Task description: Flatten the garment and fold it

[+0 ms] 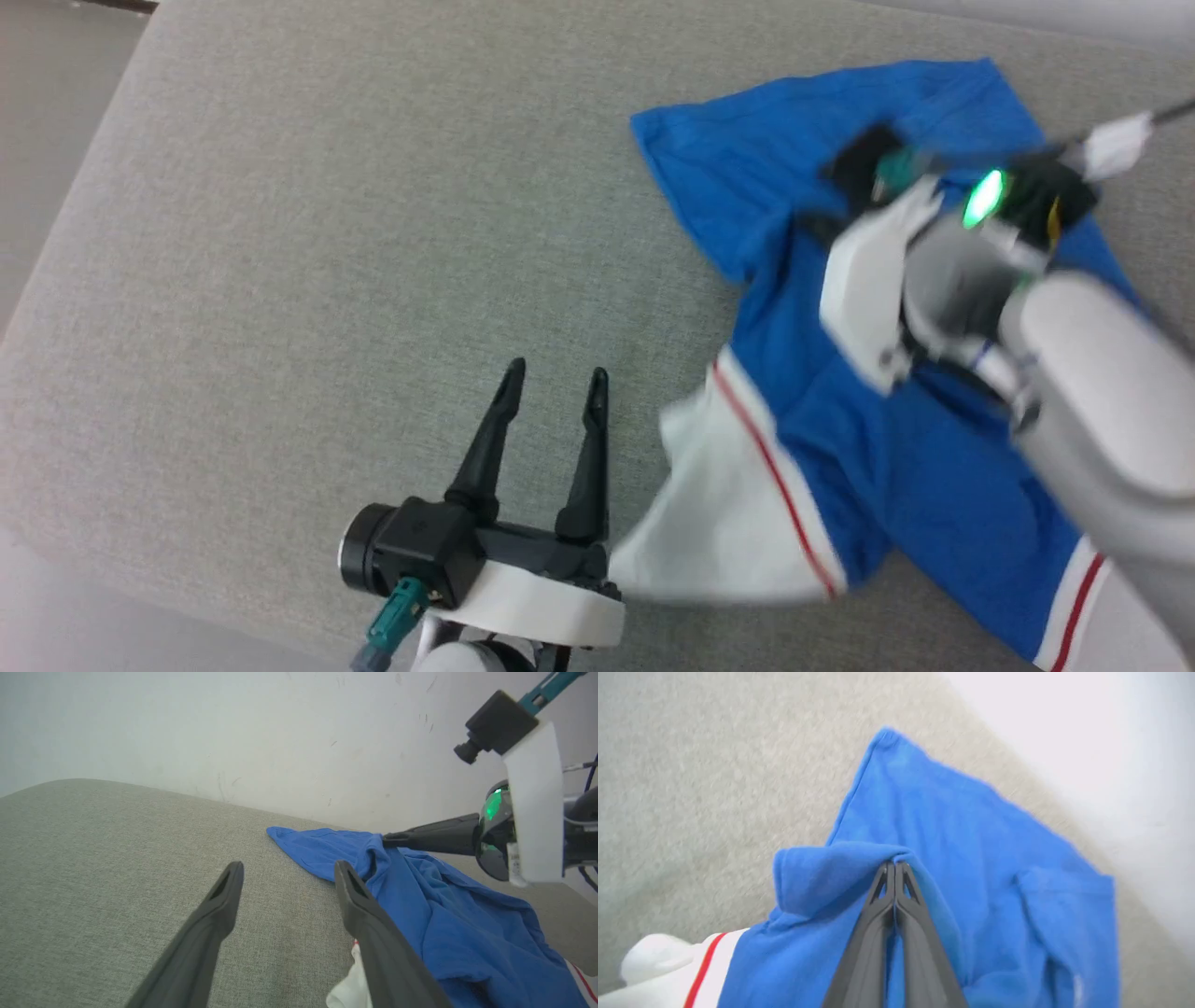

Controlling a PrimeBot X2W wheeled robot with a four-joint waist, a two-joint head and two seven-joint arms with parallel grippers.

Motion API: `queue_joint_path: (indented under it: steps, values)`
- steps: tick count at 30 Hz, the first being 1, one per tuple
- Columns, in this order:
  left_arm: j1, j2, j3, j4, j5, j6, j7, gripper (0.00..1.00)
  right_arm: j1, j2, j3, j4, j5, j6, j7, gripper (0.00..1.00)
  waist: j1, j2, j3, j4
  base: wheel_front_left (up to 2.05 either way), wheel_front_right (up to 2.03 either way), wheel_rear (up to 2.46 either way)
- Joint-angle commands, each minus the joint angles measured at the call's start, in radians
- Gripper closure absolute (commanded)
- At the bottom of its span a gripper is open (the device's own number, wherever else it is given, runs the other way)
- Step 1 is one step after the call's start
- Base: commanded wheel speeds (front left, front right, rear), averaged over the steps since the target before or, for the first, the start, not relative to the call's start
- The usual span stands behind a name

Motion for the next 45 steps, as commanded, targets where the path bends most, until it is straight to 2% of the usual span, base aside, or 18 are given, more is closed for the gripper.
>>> queue_joint_path:
  steps: [1,5,9,10,11,12,18,24,27,30,31,32,33,34,37,40,43,45]
  values:
    - [-0.022,-0.006,-0.005,0.000,0.000,-0.006,-0.005,0.00,-0.063,0.000,-0.007,0.006,-0.013,-0.002,-0.012,1.00,-0.0001,-0.0001,0.020,0.027,0.00,0.00,0.00]
    - [-0.031,-0.010,-0.022,0.005,-0.012,-0.007,-0.005,0.00,-0.208,0.013,0.005,0.081,-0.045,-0.002,-0.037,1.00,-0.0001,-0.0001,0.050,0.070,0.00,0.00,0.00]
    - [-0.049,-0.011,-0.049,0.016,-0.034,-0.009,-0.005,0.00,-0.273,0.031,0.003,0.231,-0.088,-0.002,-0.092,1.00,-0.0001,-0.0001,0.075,0.105,0.00,0.00,0.00]
    - [-0.054,-0.011,-0.056,0.016,-0.041,-0.005,-0.005,0.00,-0.277,0.037,0.001,0.270,-0.100,-0.002,-0.106,0.91,-0.0001,-0.0001,0.079,0.110,0.00,0.00,0.00]
    - [-0.059,-0.011,-0.062,0.016,-0.047,0.000,-0.005,0.00,-0.277,0.042,0.000,0.306,-0.112,-0.002,-0.120,0.56,-0.0001,-0.0001,0.083,0.111,0.00,0.00,0.00]
    - [-0.064,-0.011,-0.067,0.017,-0.051,0.005,-0.005,0.00,-0.277,0.046,0.001,0.338,-0.123,-0.002,-0.134,0.00,-0.0001,-0.0001,0.085,0.111,0.00,0.00,0.00]
    - [-0.088,-0.012,-0.079,0.031,-0.044,0.018,-0.005,0.00,-0.280,0.075,0.033,0.389,-0.072,-0.002,-0.216,0.00,-0.0001,-0.0001,0.066,0.065,0.00,0.00,0.00]
    - [-0.077,-0.009,-0.044,0.040,-0.006,0.018,-0.005,0.00,-0.245,0.035,-0.009,0.251,0.038,-0.002,-0.280,0.00,-0.0001,-0.0001,-0.016,-0.028,0.00,0.00,0.00]
    - [-0.054,0.008,-0.024,0.041,0.003,0.015,-0.005,0.00,-0.153,-0.005,-0.094,0.137,0.066,-0.002,-0.307,0.00,-0.0001,-0.0001,-0.065,-0.082,0.00,0.00,0.00]
    - [-0.026,0.033,-0.008,0.036,0.008,0.017,-0.005,0.00,-0.002,-0.031,-0.226,0.000,0.050,-0.002,-0.338,0.00,-0.0001,-0.0001,-0.107,-0.137,0.00,0.00,0.00]
    - [-0.017,0.043,-0.003,0.033,0.009,0.019,-0.005,0.00,0.060,-0.031,-0.276,-0.047,0.038,-0.002,-0.343,0.00,-0.0001,-0.0001,-0.119,-0.155,0.00,0.00,0.00]
    - [-0.017,0.043,-0.003,0.033,0.009,0.019,-0.005,0.00,0.060,-0.031,-0.276,-0.047,0.038,-0.002,-0.343,0.00,-0.0001,-0.0001,-0.119,-0.155,0.00,0.00,0.00]
    - [0.002,0.065,0.006,0.026,0.011,0.023,-0.002,0.00,0.198,-0.014,-0.382,-0.147,-0.001,-0.002,-0.349,0.00,-0.0001,-0.0001,-0.141,-0.189,0.00,0.00,0.00]
    - [0.002,0.065,0.006,0.026,0.011,0.023,-0.002,0.00,0.198,-0.014,-0.382,-0.147,-0.001,-0.002,-0.349,0.00,-0.0001,-0.0001,-0.141,-0.189,0.00,0.00,0.00]
    - [0.037,0.094,0.021,0.012,0.010,0.033,0.008,0.00,0.429,0.063,-0.543,-0.308,-0.080,-0.002,-0.360,0.00,-0.0001,-0.0001,-0.171,-0.238,0.00,0.00,0.00]
    - [0.078,0.117,0.029,-0.004,0.013,0.046,0.017,0.00,0.648,0.187,-0.662,-0.460,-0.160,-0.002,-0.393,0.00,-0.0001,-0.0001,-0.195,-0.277,0.00,0.00,0.00]
    - [0.120,0.132,0.039,-0.014,0.010,0.058,0.016,0.00,0.834,0.296,-0.728,-0.567,-0.220,-0.002,-0.440,0.00,-0.0001,-0.0001,-0.211,-0.309,0.00,0.00,0.00]
    - [0.147,0.136,0.047,-0.015,0.006,0.071,0.017,0.00,0.920,0.324,-0.753,-0.580,-0.207,-0.002,-0.465,0.00,-0.0001,-0.0001,-0.220,-0.329,0.00,0.00,0.00]
